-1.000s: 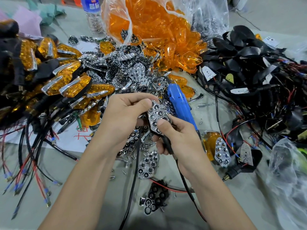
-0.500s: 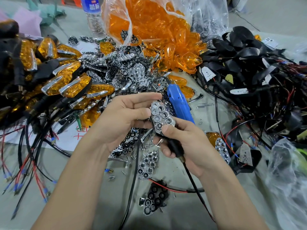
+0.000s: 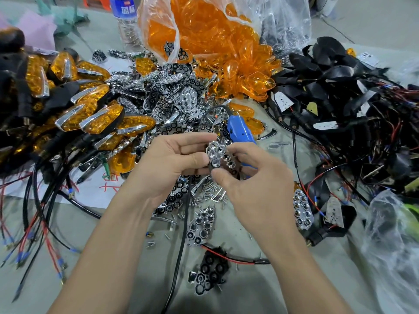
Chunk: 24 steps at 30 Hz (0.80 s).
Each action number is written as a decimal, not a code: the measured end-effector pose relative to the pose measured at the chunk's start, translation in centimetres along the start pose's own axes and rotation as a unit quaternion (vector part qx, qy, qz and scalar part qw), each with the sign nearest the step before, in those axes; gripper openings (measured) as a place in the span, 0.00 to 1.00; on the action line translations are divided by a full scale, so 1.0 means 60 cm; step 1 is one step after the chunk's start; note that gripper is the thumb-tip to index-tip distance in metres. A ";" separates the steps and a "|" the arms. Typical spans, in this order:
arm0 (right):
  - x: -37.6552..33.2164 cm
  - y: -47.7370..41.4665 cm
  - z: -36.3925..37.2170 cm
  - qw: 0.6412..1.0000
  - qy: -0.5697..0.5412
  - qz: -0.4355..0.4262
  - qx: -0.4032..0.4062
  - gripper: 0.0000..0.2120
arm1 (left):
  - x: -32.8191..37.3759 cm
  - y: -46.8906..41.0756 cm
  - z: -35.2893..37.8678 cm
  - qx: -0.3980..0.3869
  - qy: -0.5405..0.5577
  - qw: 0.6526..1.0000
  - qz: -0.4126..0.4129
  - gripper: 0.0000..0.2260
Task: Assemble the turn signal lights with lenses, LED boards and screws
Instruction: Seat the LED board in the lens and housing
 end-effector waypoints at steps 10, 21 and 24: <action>0.029 -0.021 0.001 0.990 -0.120 0.071 -0.034 0.16 | -0.008 0.000 -0.012 0.026 -0.049 0.998 -0.009 0.18; 0.019 -0.018 0.001 0.996 -0.056 0.058 -0.023 0.13 | -0.007 0.002 -0.007 0.076 -0.099 0.992 0.005 0.11; 0.013 -0.014 0.002 0.998 -0.043 0.038 -0.010 0.16 | -0.012 0.002 -0.010 0.067 -0.091 0.993 -0.013 0.11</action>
Point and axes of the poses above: each hand's wrist, its own y-axis away from the middle knuckle, its own z-axis out of the palm, x = y × z, the point moved 5 cm from there along -y, towards the middle knuckle, and after that the axes turned 2 degrees about x, right-handed, at the moved point
